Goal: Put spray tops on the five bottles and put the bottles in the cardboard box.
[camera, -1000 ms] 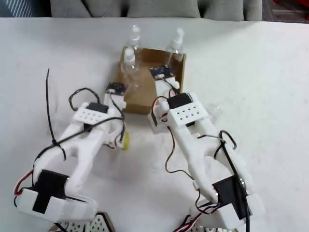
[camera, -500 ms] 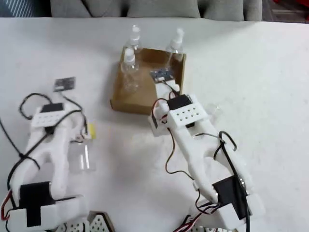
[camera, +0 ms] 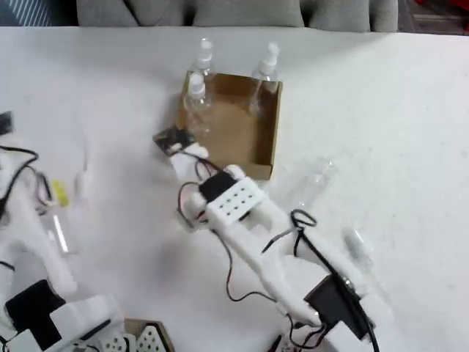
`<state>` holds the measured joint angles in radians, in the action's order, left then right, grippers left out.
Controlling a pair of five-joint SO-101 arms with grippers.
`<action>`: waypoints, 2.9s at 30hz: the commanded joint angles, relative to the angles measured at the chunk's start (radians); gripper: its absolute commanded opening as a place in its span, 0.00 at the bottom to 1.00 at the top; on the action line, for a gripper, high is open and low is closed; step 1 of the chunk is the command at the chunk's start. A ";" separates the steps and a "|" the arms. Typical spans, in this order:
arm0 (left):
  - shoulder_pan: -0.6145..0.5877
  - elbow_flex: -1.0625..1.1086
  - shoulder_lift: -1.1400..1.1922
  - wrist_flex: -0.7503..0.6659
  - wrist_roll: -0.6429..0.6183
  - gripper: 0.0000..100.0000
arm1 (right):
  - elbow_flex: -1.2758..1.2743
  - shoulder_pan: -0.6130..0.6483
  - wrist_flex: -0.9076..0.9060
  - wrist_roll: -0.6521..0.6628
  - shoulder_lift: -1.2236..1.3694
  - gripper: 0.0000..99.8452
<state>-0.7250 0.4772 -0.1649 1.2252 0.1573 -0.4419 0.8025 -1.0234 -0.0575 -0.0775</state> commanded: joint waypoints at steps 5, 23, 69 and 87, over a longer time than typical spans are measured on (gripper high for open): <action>-0.099 -0.181 -0.042 0.064 0.055 0.02 | 0.020 0.068 0.254 -0.026 -0.039 0.06; -0.140 -0.296 -0.042 0.129 0.057 0.02 | 0.675 0.206 0.328 -0.293 0.479 0.06; -0.159 -0.161 -0.050 -0.009 0.054 0.02 | 1.626 0.202 0.033 -0.362 1.267 0.04; 0.286 -0.157 -0.053 0.158 -0.068 0.02 | 1.801 0.059 -0.723 -0.032 1.127 0.02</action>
<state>-0.5623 0.3314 -0.1649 1.3479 0.1757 1.3640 0.9068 -1.7031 -0.1557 1.1408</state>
